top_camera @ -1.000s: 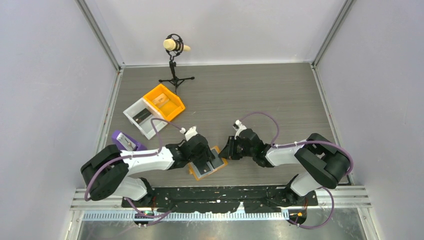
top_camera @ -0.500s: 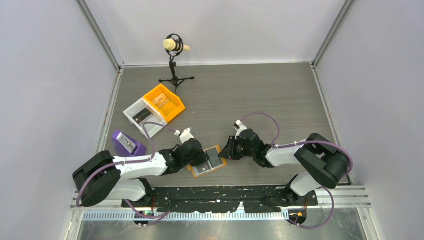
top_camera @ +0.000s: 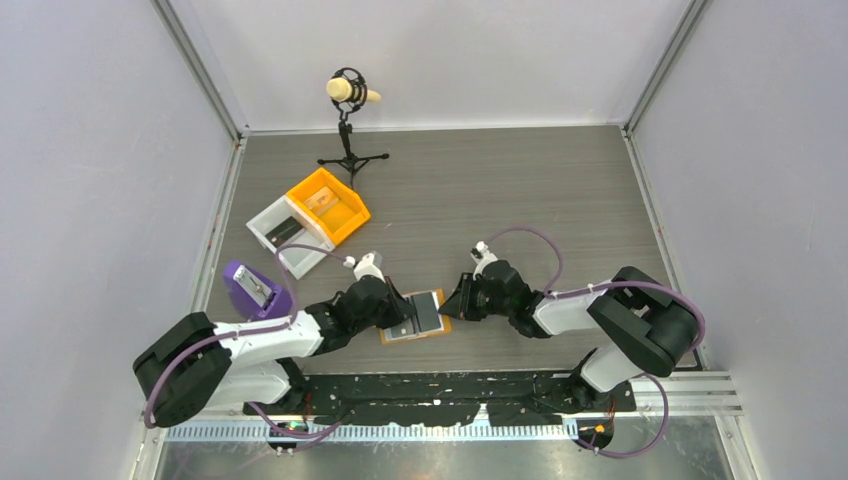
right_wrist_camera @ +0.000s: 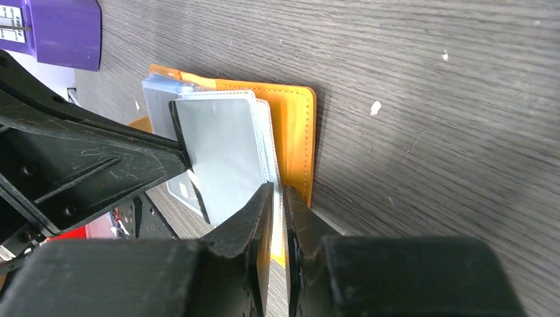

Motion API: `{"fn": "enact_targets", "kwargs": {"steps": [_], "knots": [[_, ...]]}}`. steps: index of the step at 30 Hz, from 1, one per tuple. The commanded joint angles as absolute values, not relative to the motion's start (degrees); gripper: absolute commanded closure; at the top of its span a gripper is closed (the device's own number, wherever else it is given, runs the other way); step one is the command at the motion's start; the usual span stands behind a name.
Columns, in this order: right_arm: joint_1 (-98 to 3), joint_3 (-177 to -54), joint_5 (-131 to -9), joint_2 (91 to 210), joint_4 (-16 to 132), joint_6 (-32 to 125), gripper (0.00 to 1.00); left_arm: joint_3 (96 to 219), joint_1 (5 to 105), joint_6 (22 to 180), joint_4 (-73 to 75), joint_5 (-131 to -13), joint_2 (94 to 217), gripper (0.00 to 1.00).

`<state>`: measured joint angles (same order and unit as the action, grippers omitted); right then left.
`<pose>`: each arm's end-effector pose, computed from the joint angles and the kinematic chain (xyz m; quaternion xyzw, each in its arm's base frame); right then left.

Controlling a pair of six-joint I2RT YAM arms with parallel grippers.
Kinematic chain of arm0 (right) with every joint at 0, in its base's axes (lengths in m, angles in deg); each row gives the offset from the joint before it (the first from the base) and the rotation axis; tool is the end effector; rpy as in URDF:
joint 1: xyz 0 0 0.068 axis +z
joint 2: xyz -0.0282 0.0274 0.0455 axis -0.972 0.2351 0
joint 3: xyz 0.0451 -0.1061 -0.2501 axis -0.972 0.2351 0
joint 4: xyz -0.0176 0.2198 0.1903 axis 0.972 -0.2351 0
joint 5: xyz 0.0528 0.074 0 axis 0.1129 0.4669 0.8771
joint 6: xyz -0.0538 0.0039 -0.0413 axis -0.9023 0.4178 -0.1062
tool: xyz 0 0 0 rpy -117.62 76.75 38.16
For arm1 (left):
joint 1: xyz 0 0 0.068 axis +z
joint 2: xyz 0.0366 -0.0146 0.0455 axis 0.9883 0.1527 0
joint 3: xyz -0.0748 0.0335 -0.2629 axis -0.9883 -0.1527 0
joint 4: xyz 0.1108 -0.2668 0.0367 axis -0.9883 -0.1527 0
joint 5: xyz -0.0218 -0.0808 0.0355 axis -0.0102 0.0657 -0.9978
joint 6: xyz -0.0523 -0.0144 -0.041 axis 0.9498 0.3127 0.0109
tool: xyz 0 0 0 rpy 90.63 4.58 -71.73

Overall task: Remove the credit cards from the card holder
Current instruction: Remove the credit card from the card holder.

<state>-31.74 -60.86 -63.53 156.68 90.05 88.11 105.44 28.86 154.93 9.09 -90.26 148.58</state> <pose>0.1892 0.2051 0.0802 -0.0283 0.8799 0.4078 0.2422 0.1610 -0.1937 0.1175 -0.1414 0.8846 -0.3364 0.2905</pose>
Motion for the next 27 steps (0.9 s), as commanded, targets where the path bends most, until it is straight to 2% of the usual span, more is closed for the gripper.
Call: {"fn": "enact_targets", "kwargs": {"steps": [1, 4, 13, 22, 27], "knots": [[-31.49, -58.21, -65.51, 156.16, 86.62, 87.42, 0.81, 105.63, 30.73, 148.56, 13.03, -84.9, 145.71, 1.0], [-31.54, -57.7, -63.67, 153.27, 87.85, 85.59, 0.79, 106.85, 31.89, 144.65, 10.01, -82.4, 144.83, 1.0], [-31.49, -61.04, -66.12, 139.74, 75.5, 77.4, 0.7, 109.65, 33.63, 139.13, 6.37, -75.99, 145.19, 1.0], [-31.5, -62.44, -60.62, 139.21, 78.17, 75.83, 0.67, 110.26, 33.76, 139.7, 7.35, -75.08, 146.35, 1.0], [-31.5, -62.98, -59.85, 142.84, 80.13, 76.11, 0.69, 110.63, 33.76, 140.41, 8.58, -73.86, 147.95, 1.0]]}}
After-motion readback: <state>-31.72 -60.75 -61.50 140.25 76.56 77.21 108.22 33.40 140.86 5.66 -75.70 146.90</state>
